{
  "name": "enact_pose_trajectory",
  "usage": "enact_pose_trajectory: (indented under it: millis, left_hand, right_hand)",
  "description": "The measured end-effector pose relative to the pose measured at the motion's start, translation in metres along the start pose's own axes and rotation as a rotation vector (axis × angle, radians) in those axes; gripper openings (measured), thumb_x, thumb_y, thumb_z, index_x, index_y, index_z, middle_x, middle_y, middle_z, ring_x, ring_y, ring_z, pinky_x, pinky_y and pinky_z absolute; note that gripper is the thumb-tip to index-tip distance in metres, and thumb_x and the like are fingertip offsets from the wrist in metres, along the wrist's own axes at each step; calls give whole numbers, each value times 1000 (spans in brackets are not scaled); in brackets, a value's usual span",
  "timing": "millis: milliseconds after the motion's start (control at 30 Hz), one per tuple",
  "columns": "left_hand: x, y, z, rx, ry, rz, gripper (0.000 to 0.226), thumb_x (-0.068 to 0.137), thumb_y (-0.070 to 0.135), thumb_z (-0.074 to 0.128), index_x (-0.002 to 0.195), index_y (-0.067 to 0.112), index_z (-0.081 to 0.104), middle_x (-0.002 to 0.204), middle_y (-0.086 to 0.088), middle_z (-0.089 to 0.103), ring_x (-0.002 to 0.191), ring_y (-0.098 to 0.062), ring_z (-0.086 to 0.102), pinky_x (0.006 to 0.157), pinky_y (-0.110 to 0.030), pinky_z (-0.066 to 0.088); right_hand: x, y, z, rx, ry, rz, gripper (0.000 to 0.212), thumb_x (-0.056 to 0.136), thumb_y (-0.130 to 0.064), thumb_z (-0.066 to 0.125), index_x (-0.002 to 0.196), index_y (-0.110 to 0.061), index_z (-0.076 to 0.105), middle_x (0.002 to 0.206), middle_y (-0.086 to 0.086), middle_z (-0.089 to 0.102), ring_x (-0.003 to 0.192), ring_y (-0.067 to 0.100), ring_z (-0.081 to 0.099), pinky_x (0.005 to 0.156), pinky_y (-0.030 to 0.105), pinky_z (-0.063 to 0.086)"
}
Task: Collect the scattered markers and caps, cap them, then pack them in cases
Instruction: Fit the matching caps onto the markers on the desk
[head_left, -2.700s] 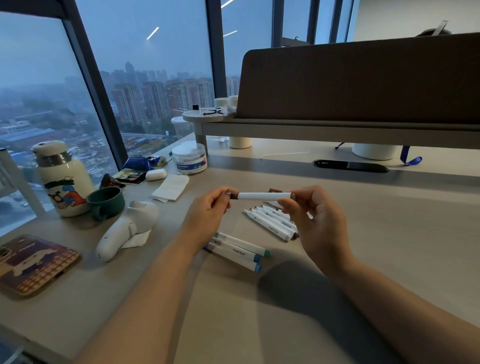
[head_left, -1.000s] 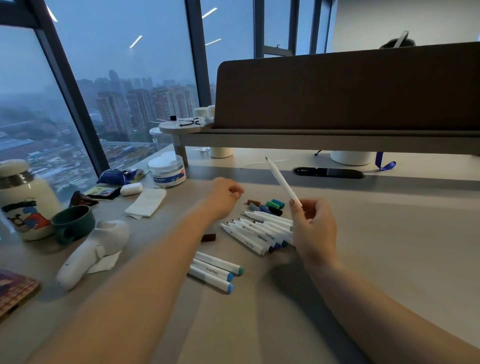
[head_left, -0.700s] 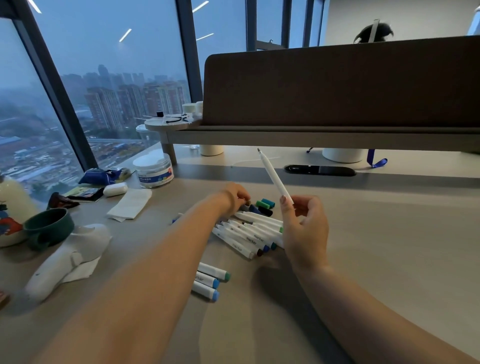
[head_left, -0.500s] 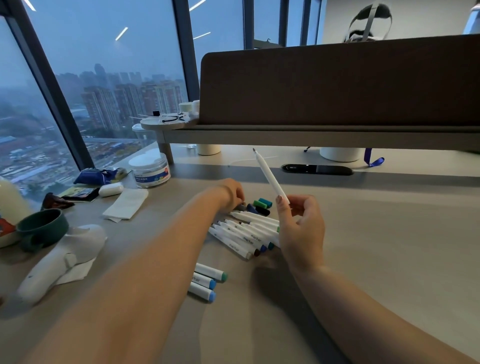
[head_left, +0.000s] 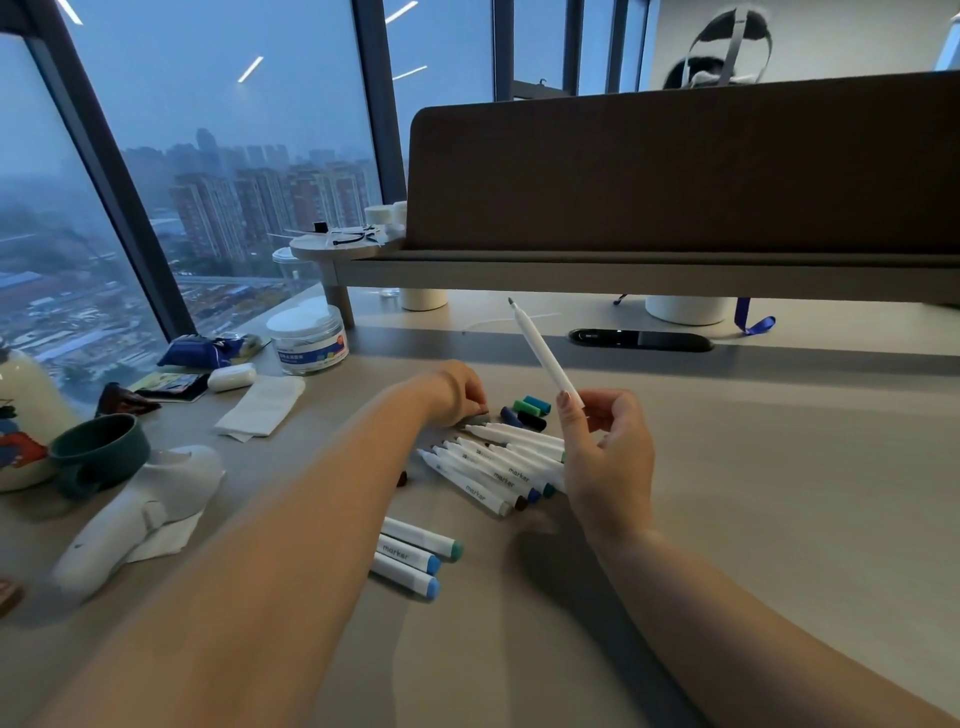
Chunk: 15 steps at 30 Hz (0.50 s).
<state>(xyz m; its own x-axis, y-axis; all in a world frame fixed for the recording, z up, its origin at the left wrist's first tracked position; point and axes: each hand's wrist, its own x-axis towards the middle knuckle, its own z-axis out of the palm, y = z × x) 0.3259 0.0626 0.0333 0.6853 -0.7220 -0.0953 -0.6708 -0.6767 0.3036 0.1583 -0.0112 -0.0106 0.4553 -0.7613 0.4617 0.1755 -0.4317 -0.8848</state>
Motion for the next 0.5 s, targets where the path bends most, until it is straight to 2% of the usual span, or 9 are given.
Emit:
enact_pose_trajectory:
  millis: [100,233,300,500]
  left_hand:
    - [-4,2,-2,-63,56,-30,25,94,14,55,116,8,64,117,-9,63,106,-21,57,94,-29,45]
    - [-35,-2,-13,-347,316,-25,27,96,13,51,122,11,59,116,-3,62,100,-11,52,90,-23,39]
    - [-63,-8,-17,-609,381,-31,28,97,8,48,123,11,57,114,-3,63,100,-11,54,88,-23,43]
    - [-136,-32,-5,-1641,423,-222,21,93,6,51,110,10,62,104,-10,65,94,-18,61,76,-27,54]
  right_hand:
    - [0,0,-1,-4,0,-10,8,92,-28,60,94,-24,54,83,-15,55,78,7,54,77,36,50]
    - [-3,-5,-1,-9,-51,-47,8,92,-27,59,94,-23,53,81,-15,55,77,6,54,68,22,46]
    - [-6,-9,-1,-18,-98,-68,7,92,-27,58,95,-24,52,81,-15,54,77,4,53,65,14,42]
    - [-21,-19,-2,-11,-202,-167,9,91,-17,61,97,-21,56,83,-14,56,81,-4,53,68,8,41]
